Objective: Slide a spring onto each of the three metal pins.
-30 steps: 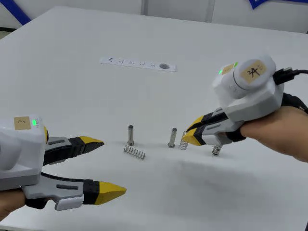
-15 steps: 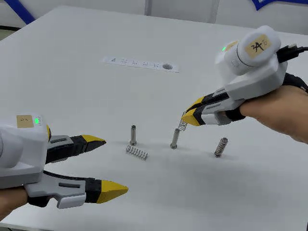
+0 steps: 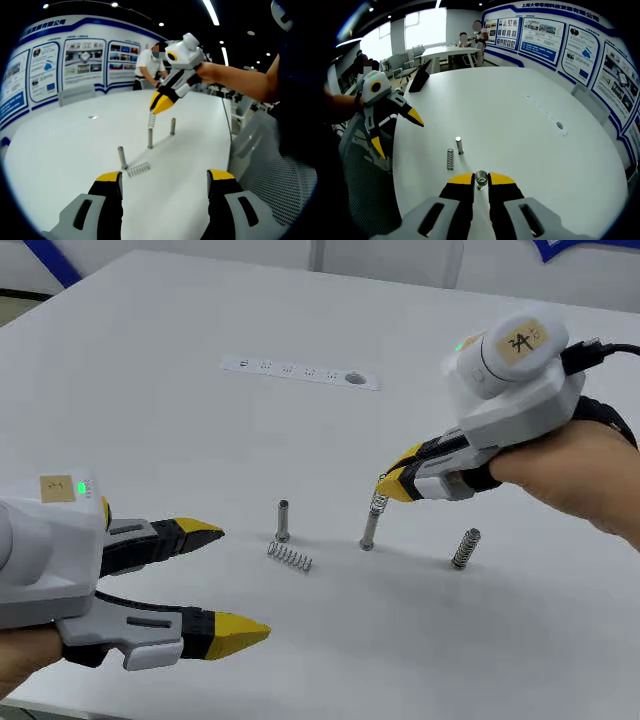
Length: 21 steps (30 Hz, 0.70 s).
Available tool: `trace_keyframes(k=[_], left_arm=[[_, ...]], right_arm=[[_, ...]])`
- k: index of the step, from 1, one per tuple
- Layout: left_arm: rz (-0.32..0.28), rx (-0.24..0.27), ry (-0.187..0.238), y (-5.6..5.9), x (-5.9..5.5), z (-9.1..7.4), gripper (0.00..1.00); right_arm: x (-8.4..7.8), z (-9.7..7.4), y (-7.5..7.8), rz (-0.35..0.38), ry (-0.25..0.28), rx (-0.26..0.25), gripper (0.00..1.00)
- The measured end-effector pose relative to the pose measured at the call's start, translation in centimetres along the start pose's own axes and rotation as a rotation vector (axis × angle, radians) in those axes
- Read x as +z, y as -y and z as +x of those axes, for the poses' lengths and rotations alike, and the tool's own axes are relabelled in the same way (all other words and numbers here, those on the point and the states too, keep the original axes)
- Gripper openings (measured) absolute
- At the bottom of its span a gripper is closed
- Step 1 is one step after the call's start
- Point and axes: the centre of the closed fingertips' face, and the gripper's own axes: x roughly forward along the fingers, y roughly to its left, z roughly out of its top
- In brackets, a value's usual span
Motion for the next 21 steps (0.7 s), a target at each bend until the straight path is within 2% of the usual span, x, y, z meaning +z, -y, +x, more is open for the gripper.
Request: trace_keyframes(k=[10, 21], left_arm=[[-0.001, 0.002, 0.001, 0.0, 0.0, 0.0, 0.7], [-0.002, 0.001, -0.002, -0.1, -0.1, 0.0, 0.7]], right_arm=[[-0.4, 0.8, 0.2, 0.005, -0.018, 0.01, 0.12], [0.0, 1.1, 0.3, 0.023, -0.007, 0.018, 0.12]])
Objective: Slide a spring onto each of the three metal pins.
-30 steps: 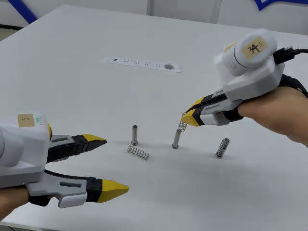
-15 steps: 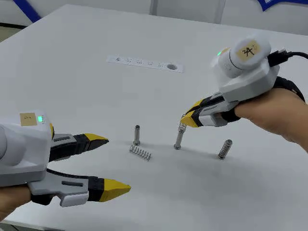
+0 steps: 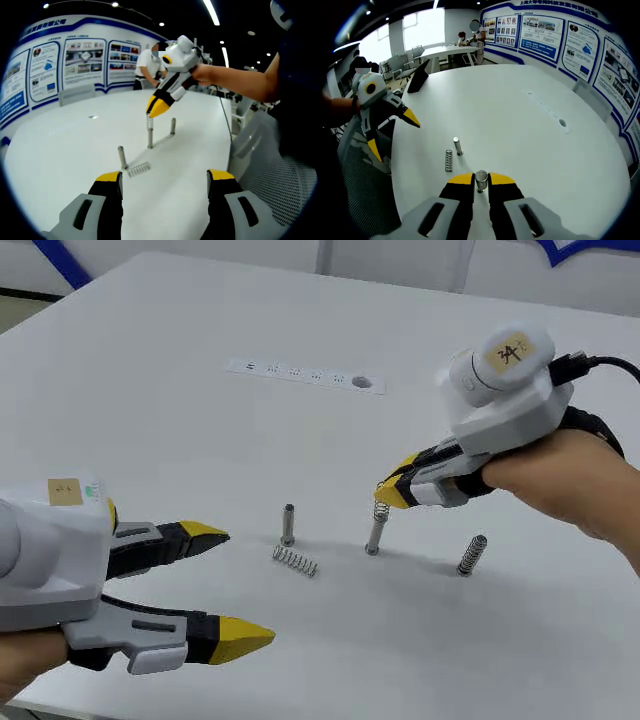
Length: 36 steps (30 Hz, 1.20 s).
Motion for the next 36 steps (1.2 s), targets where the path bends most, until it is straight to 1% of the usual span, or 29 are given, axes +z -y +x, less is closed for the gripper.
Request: trace_keyframes(k=[11, 23, 31, 36], left_arm=[[-0.001, -0.003, -0.005, 0.1, -0.1, 0.1, 0.7], [-0.001, -0.001, -0.004, 0.0, -0.1, 0.0, 0.7], [-0.002, 0.0, -0.004, 0.0, -0.2, 0.0, 0.69], [-0.004, 0.002, -0.002, -0.1, -0.1, 0.0, 0.69]], right_arm=[[-0.1, -0.2, 0.2, 0.016, 0.003, 0.002, 0.12], [-0.5, 0.0, 0.3, 0.031, 0.001, 0.004, 0.12], [-1.2, 0.9, 0.2, 0.035, -0.01, 0.004, 0.12], [-1.8, 1.4, 0.4, 0.05, -0.014, 0.004, 0.12]])
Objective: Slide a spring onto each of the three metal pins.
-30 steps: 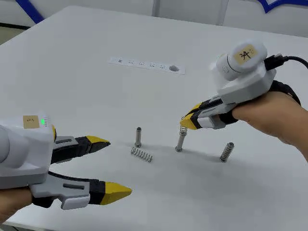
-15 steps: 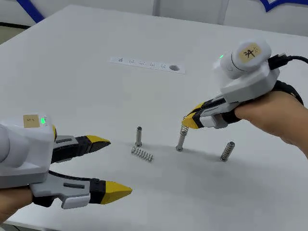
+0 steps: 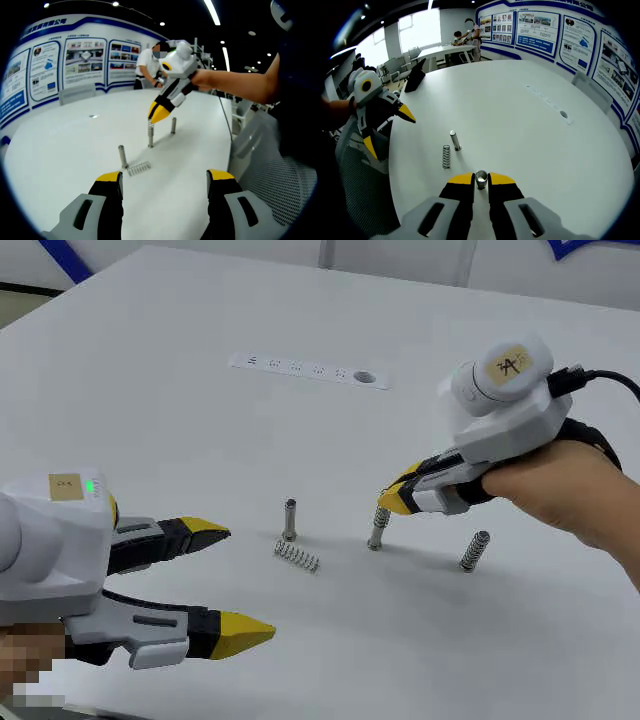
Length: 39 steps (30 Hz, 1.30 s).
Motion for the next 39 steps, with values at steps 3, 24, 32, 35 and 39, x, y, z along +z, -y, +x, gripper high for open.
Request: trace_keyframes(k=[3, 24, 32, 35, 39], left_arm=[[0.0, 0.0, 0.0, 0.0, 0.0, 0.0, 0.69], [-0.002, 0.003, 0.004, 0.0, 0.0, -0.1, 0.69], [0.001, 0.001, 0.004, 0.0, 0.1, 0.0, 0.69], [0.001, -0.001, 0.004, 0.0, 0.1, 0.0, 0.69], [0.003, -0.002, 0.003, 0.1, 0.1, 0.0, 0.69]], right_arm=[[-0.3, 0.3, 0.0, 0.007, -0.006, 0.001, 0.12], [-2.2, 2.1, -0.3, 0.017, -0.049, 0.004, 0.12], [-3.5, 2.0, -0.3, 0.019, -0.068, 0.0, 0.13], [-4.0, 1.9, -0.6, 0.022, -0.075, 0.0, 0.13], [-4.5, 1.9, -1.3, 0.025, -0.083, 0.008, 0.13]])
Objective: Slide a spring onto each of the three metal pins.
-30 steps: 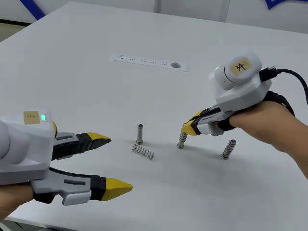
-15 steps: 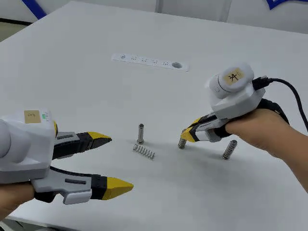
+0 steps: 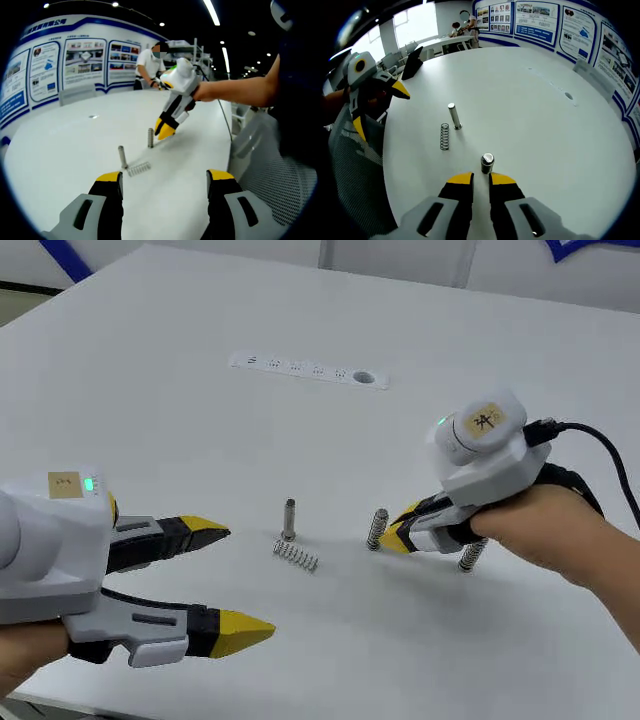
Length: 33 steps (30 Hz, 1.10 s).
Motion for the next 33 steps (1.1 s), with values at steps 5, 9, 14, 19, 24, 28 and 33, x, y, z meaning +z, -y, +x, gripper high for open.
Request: trace_keyframes(k=[5, 9, 14, 19, 24, 28, 33], left_arm=[[0.001, 0.0, 0.0, 0.0, 0.0, 0.0, 0.69], [0.001, 0.0, 0.001, 0.0, 0.1, 0.0, 0.69], [0.0, -0.001, 0.003, 0.0, 0.1, 0.0, 0.69], [0.0, 0.002, 0.007, 0.0, 0.2, -0.1, 0.69], [-0.001, 0.002, 0.008, 0.0, 0.2, -0.1, 0.69], [-0.001, 0.0, 0.006, 0.0, 0.1, -0.1, 0.69], [-0.004, 0.001, 0.008, 0.0, 0.2, -0.1, 0.69]], right_arm=[[-0.4, 0.3, -1.0, -0.004, -0.007, 0.017, 0.13], [-0.2, 0.7, -2.0, -0.022, -0.008, 0.033, 0.13], [0.8, 1.1, -3.4, -0.055, 0.007, 0.057, 0.13], [1.6, 1.9, -4.4, -0.084, 0.011, 0.075, 0.14], [2.5, 2.9, -5.2, -0.117, 0.022, 0.086, 0.16], [2.9, 3.6, -5.5, -0.124, 0.03, 0.091, 0.17], [3.1, 4.6, -5.9, -0.116, 0.036, 0.103, 0.17]])
